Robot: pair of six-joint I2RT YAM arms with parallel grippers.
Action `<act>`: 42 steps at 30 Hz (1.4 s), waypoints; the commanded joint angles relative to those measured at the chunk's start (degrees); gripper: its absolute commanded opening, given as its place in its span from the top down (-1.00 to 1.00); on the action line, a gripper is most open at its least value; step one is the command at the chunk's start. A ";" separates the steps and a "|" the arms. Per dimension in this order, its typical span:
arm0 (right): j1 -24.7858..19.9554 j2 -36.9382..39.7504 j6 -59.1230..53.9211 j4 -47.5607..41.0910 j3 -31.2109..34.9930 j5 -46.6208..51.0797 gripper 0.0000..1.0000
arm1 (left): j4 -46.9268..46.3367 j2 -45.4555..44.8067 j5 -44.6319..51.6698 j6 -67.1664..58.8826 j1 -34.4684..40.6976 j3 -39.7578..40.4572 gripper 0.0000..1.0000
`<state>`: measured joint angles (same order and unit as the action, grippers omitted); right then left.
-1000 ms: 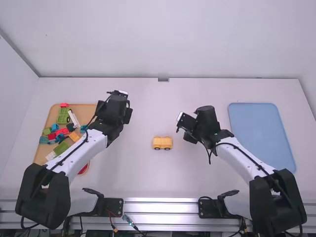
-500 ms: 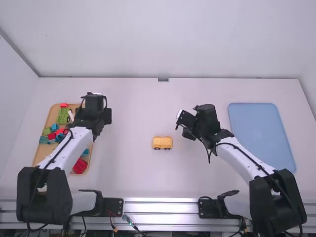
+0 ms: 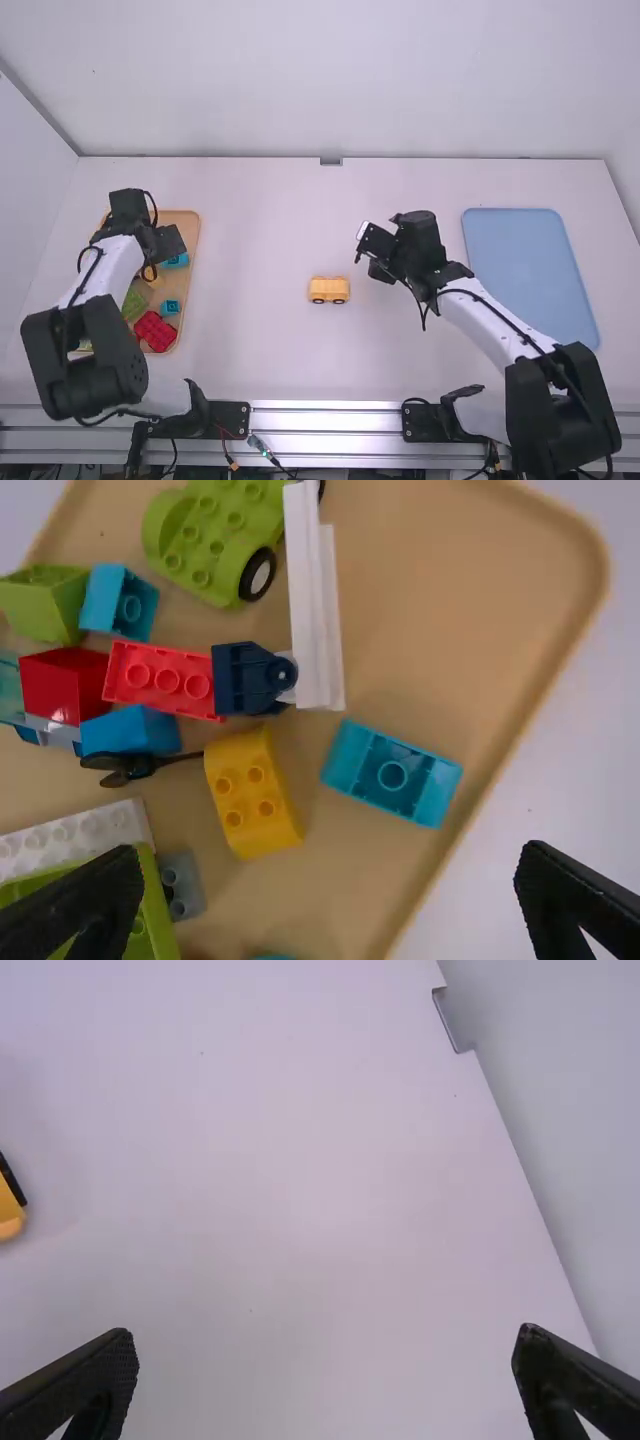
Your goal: Assemble lego blocks to make yellow taxi
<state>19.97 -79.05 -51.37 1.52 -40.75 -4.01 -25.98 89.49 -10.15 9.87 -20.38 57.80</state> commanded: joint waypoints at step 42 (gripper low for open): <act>-0.11 0.83 -1.40 0.63 0.31 0.85 -0.98 | -6.97 16.61 9.14 9.86 -9.20 10.27 -0.34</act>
<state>19.97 -79.05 -52.93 2.31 -40.73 -3.22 -32.56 105.93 -1.48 19.92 -29.52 67.24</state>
